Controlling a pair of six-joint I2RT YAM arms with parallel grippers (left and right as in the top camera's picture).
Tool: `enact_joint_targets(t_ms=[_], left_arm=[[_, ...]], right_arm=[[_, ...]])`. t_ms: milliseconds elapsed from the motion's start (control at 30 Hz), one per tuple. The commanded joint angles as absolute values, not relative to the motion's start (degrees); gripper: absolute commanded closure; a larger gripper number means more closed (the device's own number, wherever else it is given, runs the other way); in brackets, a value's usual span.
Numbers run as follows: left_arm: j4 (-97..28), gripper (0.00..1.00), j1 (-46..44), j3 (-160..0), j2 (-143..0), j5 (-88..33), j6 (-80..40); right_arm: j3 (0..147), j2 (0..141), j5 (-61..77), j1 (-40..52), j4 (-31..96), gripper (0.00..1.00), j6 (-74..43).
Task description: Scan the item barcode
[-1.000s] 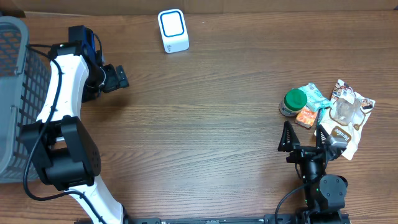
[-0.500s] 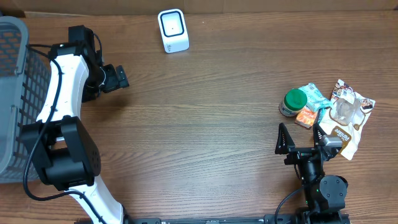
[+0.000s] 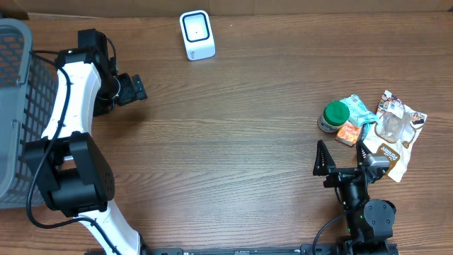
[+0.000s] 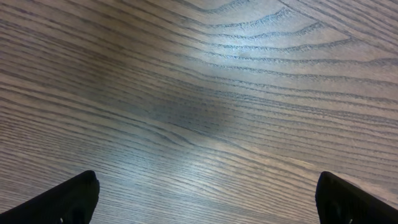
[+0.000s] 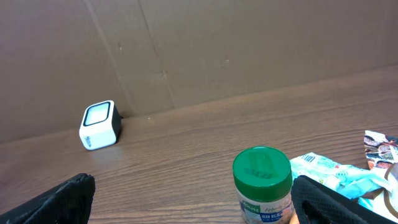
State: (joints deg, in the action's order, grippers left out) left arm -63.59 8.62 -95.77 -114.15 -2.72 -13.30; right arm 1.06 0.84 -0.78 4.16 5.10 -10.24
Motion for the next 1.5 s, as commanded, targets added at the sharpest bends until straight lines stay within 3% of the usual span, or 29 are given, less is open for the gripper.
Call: enact_joint_targets(t_ms=[0,333,767,1067,1200,1467], left_arm=[[-63.59,0.0,8.56,-96.47,-113.78,-2.35,-12.84],[-63.59,0.0,7.68,-96.47,-109.16,-2.35,-12.84],[-62.81,0.01,-1.28,-96.47,-79.94,-0.27,-12.78],[-65.23,0.0,-0.36,-95.59,-64.69,3.03,-9.1],[-58.19,0.01,-0.36,-89.95,-58.92,2.55,-2.94],[-29.32,0.0,-0.34,-62.46,-42.68,-1.83,1.93]], right_arm=[[0.45,0.16,-0.51,4.1,4.78,0.0,-9.54],[0.45,0.16,-0.51,4.1,4.78,0.0,-9.54],[0.45,0.16,-0.51,4.1,4.75,0.0,-9.54],[0.45,0.16,-0.51,4.1,4.75,0.0,-9.54],[0.45,0.16,-0.51,4.1,4.78,0.0,-9.54],[0.45,0.16,-0.51,4.1,4.78,0.0,-9.54]])
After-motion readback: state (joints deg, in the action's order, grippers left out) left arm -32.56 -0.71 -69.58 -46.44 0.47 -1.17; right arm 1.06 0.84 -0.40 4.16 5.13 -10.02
